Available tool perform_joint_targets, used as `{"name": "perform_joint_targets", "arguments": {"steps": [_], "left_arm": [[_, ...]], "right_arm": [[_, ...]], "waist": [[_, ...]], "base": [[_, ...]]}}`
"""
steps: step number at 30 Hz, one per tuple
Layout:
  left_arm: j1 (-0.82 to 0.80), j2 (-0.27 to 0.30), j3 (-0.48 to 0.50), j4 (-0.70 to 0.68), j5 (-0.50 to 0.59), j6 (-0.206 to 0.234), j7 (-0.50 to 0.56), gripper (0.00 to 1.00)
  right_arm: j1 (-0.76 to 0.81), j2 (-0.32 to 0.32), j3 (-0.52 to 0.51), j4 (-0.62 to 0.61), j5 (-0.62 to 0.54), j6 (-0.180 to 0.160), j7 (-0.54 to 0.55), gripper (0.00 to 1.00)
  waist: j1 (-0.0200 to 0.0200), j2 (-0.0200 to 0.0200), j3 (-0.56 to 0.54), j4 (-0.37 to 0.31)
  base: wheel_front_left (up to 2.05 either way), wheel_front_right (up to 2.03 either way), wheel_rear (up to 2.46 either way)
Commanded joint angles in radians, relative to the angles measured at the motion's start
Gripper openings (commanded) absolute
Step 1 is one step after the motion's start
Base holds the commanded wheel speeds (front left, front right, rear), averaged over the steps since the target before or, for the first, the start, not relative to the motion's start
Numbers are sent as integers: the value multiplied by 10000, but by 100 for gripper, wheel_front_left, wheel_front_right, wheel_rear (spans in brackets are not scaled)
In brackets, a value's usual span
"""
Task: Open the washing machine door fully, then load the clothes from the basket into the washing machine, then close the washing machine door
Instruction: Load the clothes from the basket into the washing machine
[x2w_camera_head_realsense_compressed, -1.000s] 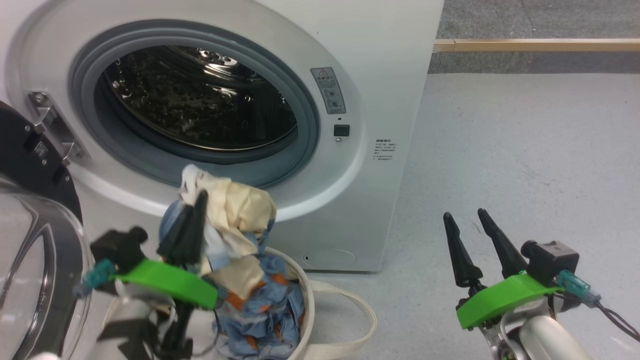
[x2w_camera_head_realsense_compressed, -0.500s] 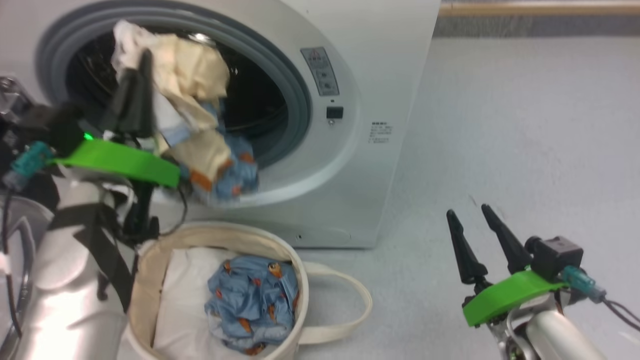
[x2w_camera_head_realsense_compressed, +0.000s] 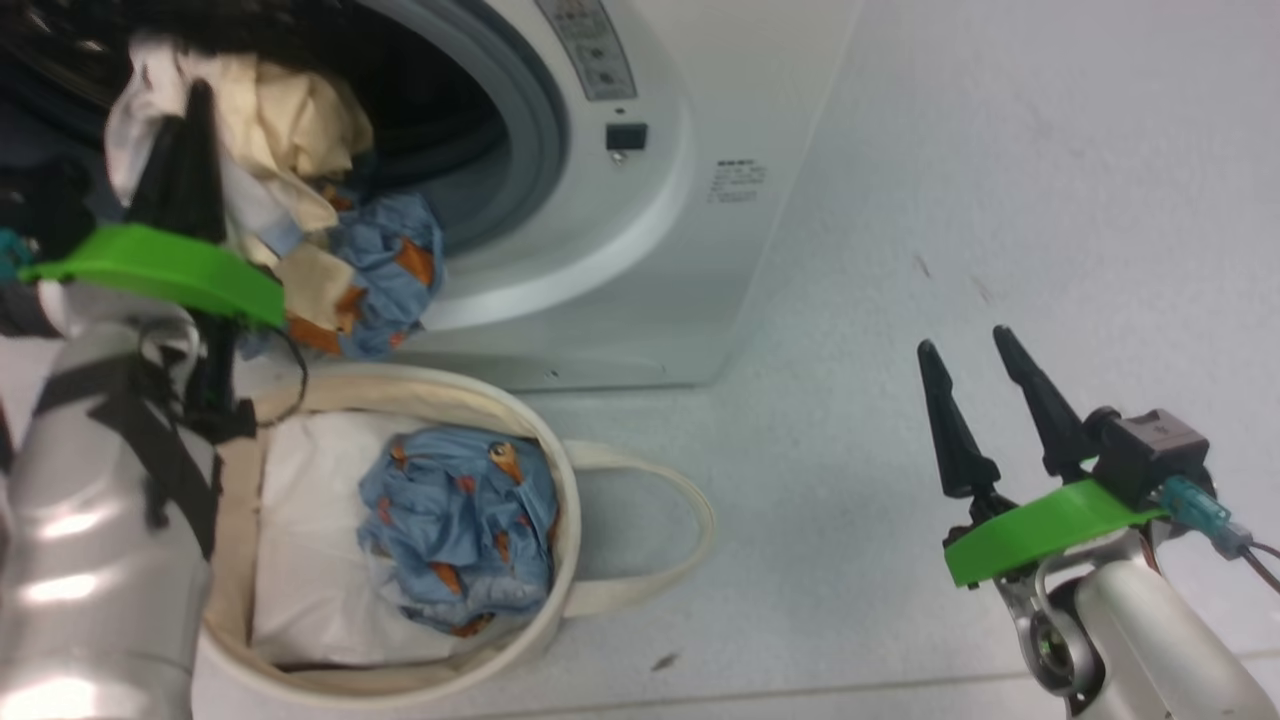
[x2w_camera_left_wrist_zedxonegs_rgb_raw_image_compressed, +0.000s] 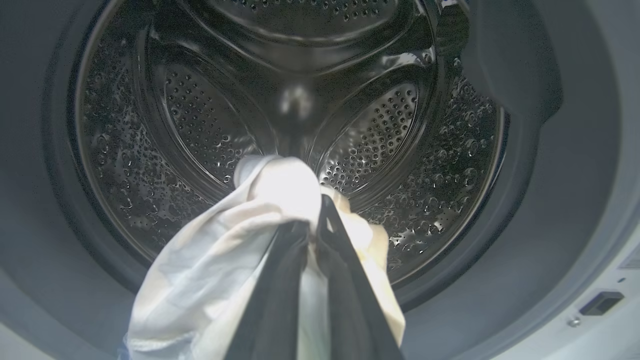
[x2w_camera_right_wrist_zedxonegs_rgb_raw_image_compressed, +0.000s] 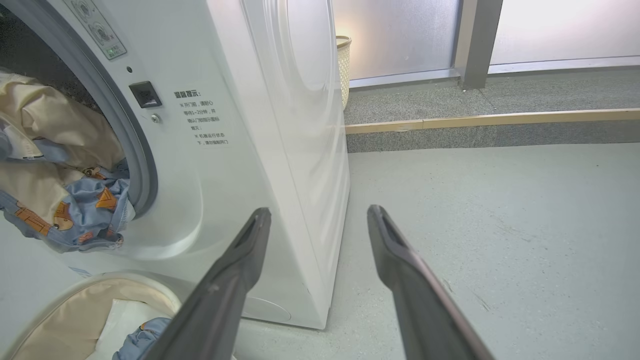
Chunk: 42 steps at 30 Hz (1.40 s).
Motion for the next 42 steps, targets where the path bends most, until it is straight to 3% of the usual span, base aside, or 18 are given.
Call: {"name": "perform_joint_targets", "arguments": {"steps": [1, 15, 24, 25, 26, 27, 30, 34, 39, 42], "left_arm": [[-704, 527, 307, 8, 196, -47, -59, 0], [-3378, 1069, -769, 3035, 819, -58, -59, 0], [-4230, 1199, -518, 2522, 1226, 182, -59, 0], [-4301, 1160, -779, 3306, 1496, 312, -53, 4], [-4410, 1131, -917, 3621, 1618, 348, -53, 86], [-4515, 1114, -1000, 3878, 1690, 394, -54, 100], [-4660, 1072, -1303, 4511, 1958, 610, 68, 100], [-4633, 982, -1606, 4823, 2113, 497, 314, 100], [-4515, 927, -1799, 4823, 2166, 398, 78, 100], [-4172, 933, -1685, 4518, 2050, 575, -41, 100]], "right_arm": [[-184, -54, 54, -354, -121, 6, -124, 100], [-216, -83, -358, -727, -485, 6, -124, 100], [-220, 44, -642, -1072, -685, 6, -124, 100], [-217, 104, -651, -1082, -708, 6, -124, 100], [-217, 135, -653, -1091, -719, 6, -124, 100], [-223, 164, -651, -1099, -731, 6, -124, 100], [-250, 240, -653, -1089, -765, 6, -124, 100], [-302, 296, -580, -1019, -762, 6, -124, 100], [-416, 335, -458, -956, -674, 6, -124, 100], [-467, 400, -354, -886, -595, 6, -124, 100]], "waist": [[-3, 0, 488, -280], [-3, 0, 1739, -695], [-3, 0, 2342, -963], [-3, 0, 2378, -1005], [-3, 0, 2390, -1027], [-3, 0, 2397, -1053], [-3, 0, 2367, -1109], [-3, 0, 2239, -1140], [-3, 0, 1966, -1055], [-3, 0, 1715, -962]], "base": [[0, 0, 0], [0, 0, 0], [0, 0, 0], [0, 0, 0], [0, 0, 0], [0, 0, 0], [0, 0, 0], [0, 0, 0], [0, 0, 0], [0, 0, 0]]}}
